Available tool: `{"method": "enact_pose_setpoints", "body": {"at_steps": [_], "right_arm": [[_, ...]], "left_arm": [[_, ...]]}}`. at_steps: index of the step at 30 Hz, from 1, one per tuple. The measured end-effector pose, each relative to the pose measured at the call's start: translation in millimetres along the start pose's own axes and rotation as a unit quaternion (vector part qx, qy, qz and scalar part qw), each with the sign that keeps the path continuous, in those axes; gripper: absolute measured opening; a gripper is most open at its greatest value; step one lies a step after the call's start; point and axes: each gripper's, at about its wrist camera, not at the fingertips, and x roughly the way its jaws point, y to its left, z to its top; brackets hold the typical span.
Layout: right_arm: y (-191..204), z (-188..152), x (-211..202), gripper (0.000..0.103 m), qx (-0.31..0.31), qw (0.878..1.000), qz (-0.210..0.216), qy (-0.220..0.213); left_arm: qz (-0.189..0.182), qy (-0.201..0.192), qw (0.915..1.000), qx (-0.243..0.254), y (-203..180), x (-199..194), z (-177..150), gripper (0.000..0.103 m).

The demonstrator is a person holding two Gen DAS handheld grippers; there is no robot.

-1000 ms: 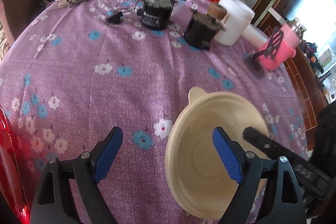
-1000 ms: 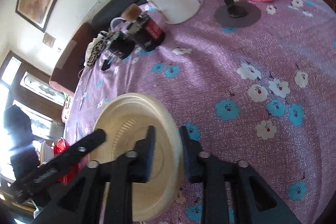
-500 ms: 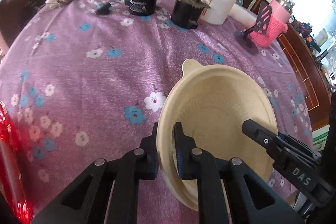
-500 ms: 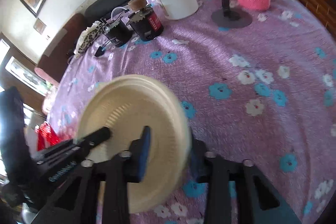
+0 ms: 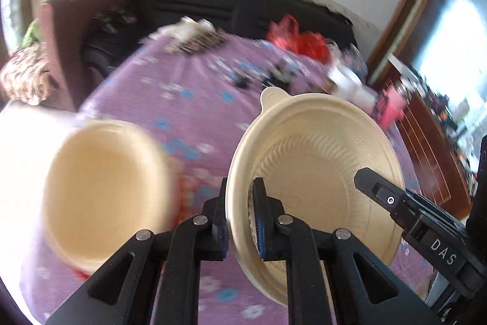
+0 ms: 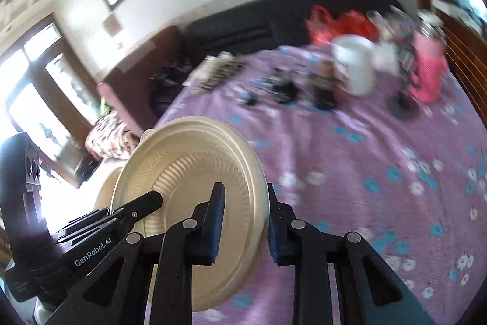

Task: Organize plates and bowls
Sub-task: 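Carry the beige bowl with both grippers over the bowl stack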

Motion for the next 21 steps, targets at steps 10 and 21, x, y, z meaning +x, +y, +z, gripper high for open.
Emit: {"method": "enact_pose_setpoints", "body": {"at_steps": [10, 21], "right_arm": [[133, -10, 61, 0.029, -0.086, 0.995, 0.04, 0.027], [171, -20, 112, 0.029, -0.1, 0.993, 0.02, 0.051]], "left_arm": [[0.075, -0.032, 0.9937, -0.077, 120, -43, 3, 0.013], [0.116, -0.013, 0.9889, -0.092, 164, -12, 1, 0.017]]}}
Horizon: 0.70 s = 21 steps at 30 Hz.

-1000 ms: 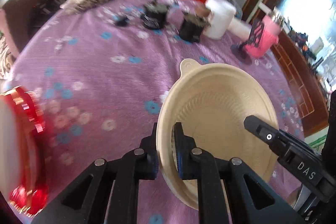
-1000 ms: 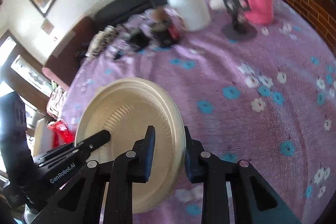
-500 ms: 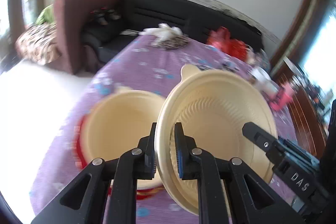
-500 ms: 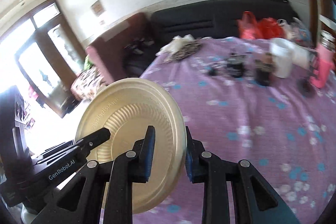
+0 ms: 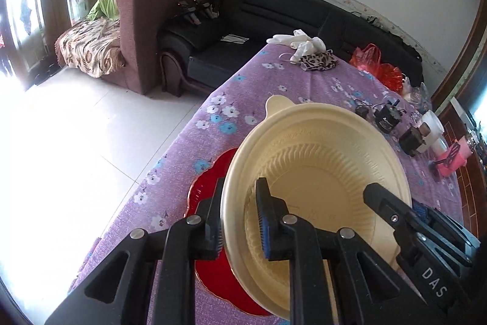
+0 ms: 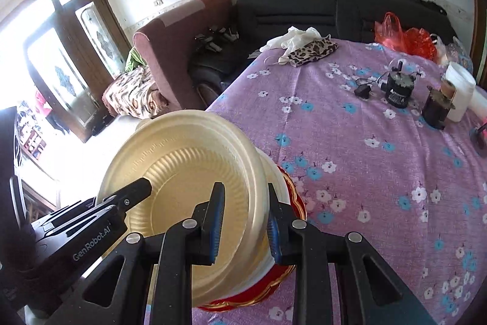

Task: Organize plates and bowls
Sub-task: 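Carry the beige bowl with both grippers over the bowl stack, then lower the beige bowl into the stacked beige bowl and open both grippers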

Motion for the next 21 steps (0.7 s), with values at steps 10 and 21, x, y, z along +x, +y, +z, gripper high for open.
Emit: {"method": "enact_pose_setpoints", "body": {"at_steps": [10, 21], "right_arm": [[0, 5, -12, 0.061, -0.01, 0.999, -0.016, -0.044], [-12, -24, -63, 0.067, -0.006, 0.994, -0.023, -0.106]], "left_arm": [[0.011, -0.024, 0.9995, -0.017, 13, -8, -2, 0.042], [0.019, -0.101, 0.9945, -0.021, 14, -52, -28, 0.061]]}}
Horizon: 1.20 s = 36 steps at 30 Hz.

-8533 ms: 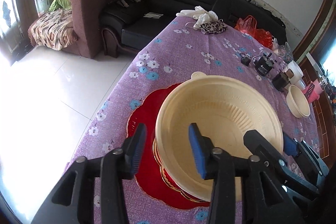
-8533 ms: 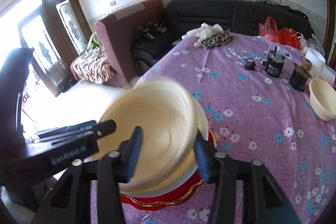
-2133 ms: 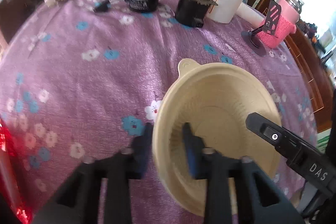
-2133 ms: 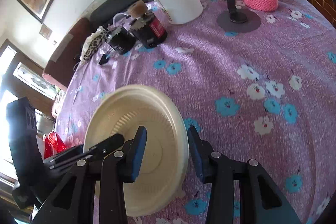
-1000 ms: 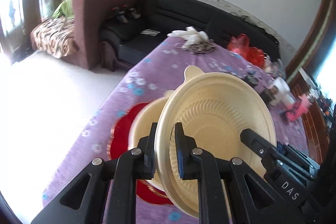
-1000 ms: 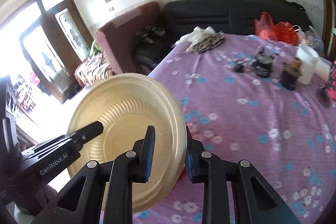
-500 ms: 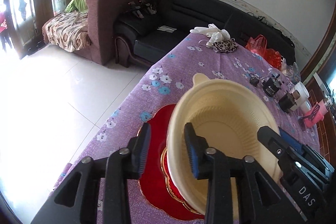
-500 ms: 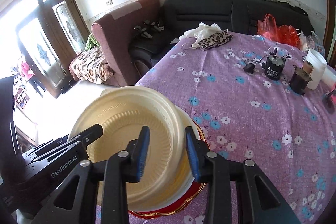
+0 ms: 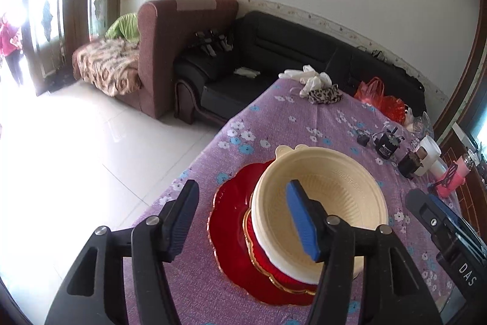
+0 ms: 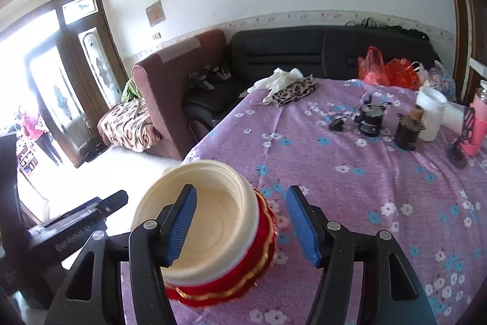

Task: Organize plates and bowls

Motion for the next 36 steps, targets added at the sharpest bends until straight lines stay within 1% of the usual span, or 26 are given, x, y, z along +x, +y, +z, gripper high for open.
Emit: {"method": "enact_pose_setpoints", "body": {"at_steps": [3, 5, 7, 9, 11, 12, 13, 14, 16, 18, 19, 22, 24, 26, 27, 29, 32, 36], "right_arm": [[-1, -14, -15, 0.071, -0.01, 1.0, -0.008, -0.014], [-1, -24, -25, 0.074, -0.018, 1.0, -0.011, -0.023], [1, -34, -33, 0.076, -0.028, 0.999, -0.014, -0.028], [4, -42, -38, 0.077, -0.037, 0.999, -0.015, -0.03], [10, -51, -40, 0.078, -0.049, 0.998, -0.013, -0.03], [12, -55, -41, 0.079, -0.053, 0.998, -0.012, -0.03], [15, -59, -43, 0.079, -0.058, 0.998, -0.009, -0.029], [17, -64, -44, 0.08, -0.06, 0.998, -0.007, -0.029], [20, -71, -46, 0.08, -0.062, 0.998, -0.005, -0.029], [20, -76, -48, 0.08, -0.06, 0.998, -0.006, -0.031], [20, -78, -48, 0.08, -0.058, 0.998, -0.006, -0.032], [18, -84, -50, 0.081, -0.052, 0.998, -0.006, -0.032], [16, -88, -50, 0.083, -0.049, 0.998, -0.009, -0.033], [16, -92, -50, 0.083, -0.046, 0.998, -0.011, -0.032], [15, -94, -49, 0.084, -0.045, 0.998, -0.012, -0.031], [16, -98, -48, 0.084, -0.047, 0.998, -0.013, -0.027], [17, -101, -46, 0.084, -0.048, 0.999, -0.013, -0.023], [17, -104, -45, 0.084, -0.047, 0.999, -0.012, -0.02]], "left_arm": [[0.027, -0.055, 0.9981, 0.008, -3, -27, -12, 0.072], [0.059, -0.109, 0.9922, 0.013, -7, -51, -22, 0.078], [0.088, -0.16, 0.9829, 0.022, -13, -72, -32, 0.093], [0.111, -0.211, 0.9707, 0.028, -20, -95, -43, 0.102], [0.124, -0.253, 0.9587, 0.038, -28, -116, -54, 0.103], [0.127, -0.266, 0.9545, 0.044, -32, -123, -58, 0.103], [0.129, -0.273, 0.9522, 0.048, -35, -128, -60, 0.103], [0.125, -0.275, 0.9517, 0.053, -38, -133, -63, 0.103], [0.107, -0.269, 0.9553, 0.058, -43, -137, -67, 0.103], [0.085, -0.254, 0.9617, 0.06, -46, -138, -69, 0.103], [0.08, -0.241, 0.9654, 0.059, -47, -136, -70, 0.103], [0.096, -0.212, 0.9702, 0.068, -52, -124, -74, 0.103], [0.116, -0.202, 0.969, 0.083, -56, -116, -79, 0.103], [0.126, -0.197, 0.968, 0.091, -58, -112, -82, 0.103], [0.125, -0.194, 0.9685, 0.095, -58, -110, -84, 0.103], [0.115, -0.18, 0.9723, 0.095, -58, -106, -85, 0.103], [0.098, -0.157, 0.9789, 0.087, -54, -101, -86, 0.103], [0.084, -0.131, 0.9851, 0.074, -49, -94, -84, 0.103]]}}
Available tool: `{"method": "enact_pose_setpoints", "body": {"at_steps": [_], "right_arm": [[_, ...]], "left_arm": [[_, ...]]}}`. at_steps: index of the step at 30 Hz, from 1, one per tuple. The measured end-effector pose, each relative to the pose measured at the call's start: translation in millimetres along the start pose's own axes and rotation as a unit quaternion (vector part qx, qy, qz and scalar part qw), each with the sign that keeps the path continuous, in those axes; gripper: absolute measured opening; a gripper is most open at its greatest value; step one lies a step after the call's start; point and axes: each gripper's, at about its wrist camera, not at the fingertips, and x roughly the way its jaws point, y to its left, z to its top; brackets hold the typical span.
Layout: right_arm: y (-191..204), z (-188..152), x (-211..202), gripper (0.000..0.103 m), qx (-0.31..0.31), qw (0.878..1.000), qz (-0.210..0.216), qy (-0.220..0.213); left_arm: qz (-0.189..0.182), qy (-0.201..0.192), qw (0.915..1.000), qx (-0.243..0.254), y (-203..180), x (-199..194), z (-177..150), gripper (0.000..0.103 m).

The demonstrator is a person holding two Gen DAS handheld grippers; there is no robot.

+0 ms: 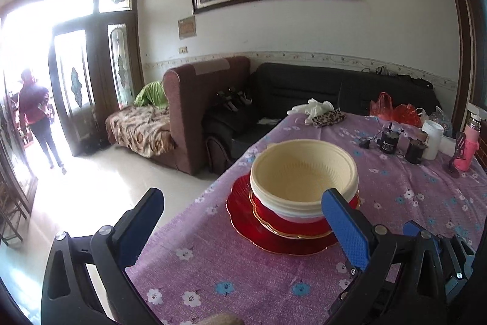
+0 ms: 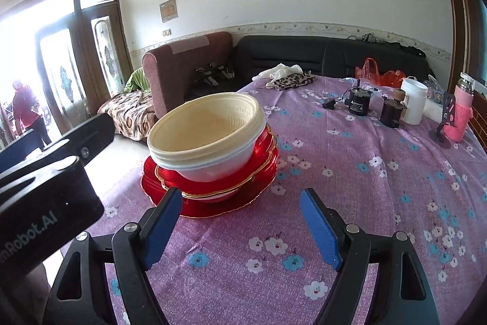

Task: Organize plates and bowls

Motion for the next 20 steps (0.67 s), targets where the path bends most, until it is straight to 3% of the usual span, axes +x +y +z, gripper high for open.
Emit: {"method": "enact_pose_setpoints", "body": {"at_steps": [8, 20], "right_arm": [[6, -6, 2, 0.084, -0.006, 1.0, 0.002, 0.007], [23, -13, 7, 0.084, -0.03, 0.999, 0.013, 0.014]], "left_arm": [[-0.017, 0.037, 0.999, -0.015, 6, 14, -7, 0.103], [-0.011, 0.05, 0.9981, -0.034, 17, 24, -11, 0.103]]}}
